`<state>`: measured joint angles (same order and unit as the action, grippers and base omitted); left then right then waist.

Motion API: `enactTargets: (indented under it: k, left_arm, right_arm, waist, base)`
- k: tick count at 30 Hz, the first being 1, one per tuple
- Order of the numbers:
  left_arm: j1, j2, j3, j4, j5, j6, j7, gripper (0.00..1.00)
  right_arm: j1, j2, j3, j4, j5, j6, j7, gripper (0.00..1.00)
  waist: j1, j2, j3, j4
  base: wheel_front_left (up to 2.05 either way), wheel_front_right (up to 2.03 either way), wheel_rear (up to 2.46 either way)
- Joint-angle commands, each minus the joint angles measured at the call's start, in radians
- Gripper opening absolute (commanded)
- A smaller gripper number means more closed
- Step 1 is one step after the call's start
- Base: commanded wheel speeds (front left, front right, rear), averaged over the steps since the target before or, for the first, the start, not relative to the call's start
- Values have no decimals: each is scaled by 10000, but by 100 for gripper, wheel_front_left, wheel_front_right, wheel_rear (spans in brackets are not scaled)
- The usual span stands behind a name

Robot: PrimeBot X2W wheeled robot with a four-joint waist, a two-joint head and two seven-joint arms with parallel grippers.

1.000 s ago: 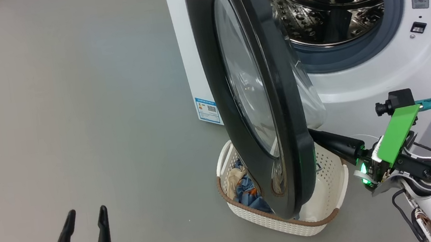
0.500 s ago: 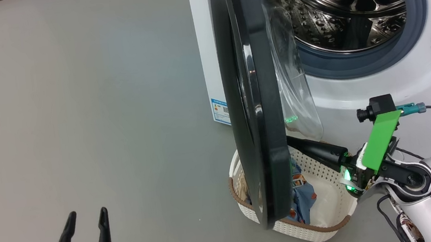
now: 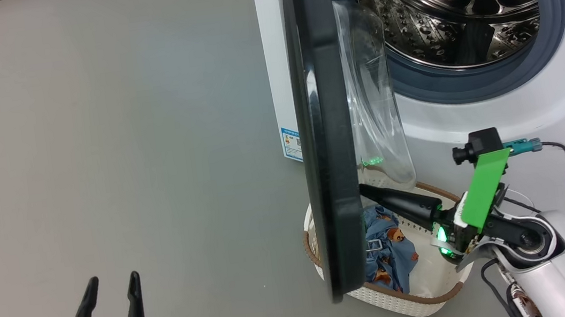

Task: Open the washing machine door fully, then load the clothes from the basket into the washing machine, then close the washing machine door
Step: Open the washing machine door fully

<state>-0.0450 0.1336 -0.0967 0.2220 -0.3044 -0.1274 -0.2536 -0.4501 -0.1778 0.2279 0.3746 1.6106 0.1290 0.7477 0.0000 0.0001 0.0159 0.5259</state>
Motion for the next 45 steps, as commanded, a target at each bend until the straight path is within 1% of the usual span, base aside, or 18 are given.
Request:
enactTargets:
  k: [1,23,45]
  left_arm:
    - [-121,262,375,-277,-96,16,-82,100]
    - [-6,163,492,-508,-55,92,-82,100]
    - [66,-57,787,-729,70,103,-82,100]
  right_arm:
    - [-214,290,311,-215,-136,17,109,0]
    - [-941,1051,845,187,-241,17,189,0]
    - [-1533,1260,1319,438,13,17,78,0]
  waist:
    - [0,-1,21,15]
    - [0,-1,145,113]
    - [0,-1,291,165]
  base:
    - [0,0,0]
    - [0,0,0]
    - [0,0,0]
